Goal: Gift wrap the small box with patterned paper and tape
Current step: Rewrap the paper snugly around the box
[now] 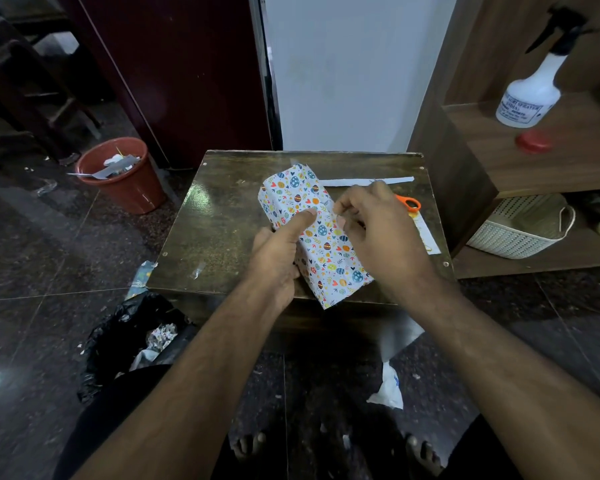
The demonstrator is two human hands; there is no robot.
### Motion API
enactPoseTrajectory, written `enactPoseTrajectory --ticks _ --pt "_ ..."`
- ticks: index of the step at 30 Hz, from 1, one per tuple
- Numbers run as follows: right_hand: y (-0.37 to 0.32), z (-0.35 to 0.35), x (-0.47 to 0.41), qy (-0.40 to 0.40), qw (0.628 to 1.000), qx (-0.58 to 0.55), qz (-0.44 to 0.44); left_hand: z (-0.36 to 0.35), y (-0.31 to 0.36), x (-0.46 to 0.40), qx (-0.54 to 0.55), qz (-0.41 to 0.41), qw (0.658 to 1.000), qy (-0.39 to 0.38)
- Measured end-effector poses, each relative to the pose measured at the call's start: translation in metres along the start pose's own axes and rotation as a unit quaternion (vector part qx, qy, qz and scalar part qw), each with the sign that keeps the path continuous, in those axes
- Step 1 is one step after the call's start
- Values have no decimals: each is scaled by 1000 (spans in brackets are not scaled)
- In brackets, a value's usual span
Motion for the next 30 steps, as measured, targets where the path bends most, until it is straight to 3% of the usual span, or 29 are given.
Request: enactPoseTrajectory --ticks 4,10,12,15,18,23,26,30 --pt "-13 -8 9 -29 990 126 62 4 6 -3 48 -18 999 13" --pt "-15 -14 18 -69 991 63 92 9 16 -2 105 -15 994 33" --pt "-9 -17 19 -102 988 71 93 12 19 -2 94 -19 995 31" --pt "-10 -12 19 -90 988 76 98 15 21 -4 66 -35 996 39" --pt "-20 -13 22 -97 983 130 81 11 17 1 101 -21 993 61" --pt "-31 -26 24 -96 967 225 66 3 8 -1 113 13 993 25" --pt "-25 -22 16 -75 974 207 48 0 10 2 85 -20 996 2" --pt "-21 -12 9 10 988 141 61 -6 28 14 55 -160 985 -44"
Point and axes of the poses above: each hand's wrist, its own x-axis away from the middle knuckle, its own z-axis out of the back of the hand, y = z × x, the point moved 6 cm from there along -x, towards the middle knuckle, and after that the axes turned 6 degrees about x, right-handed, at the moved point
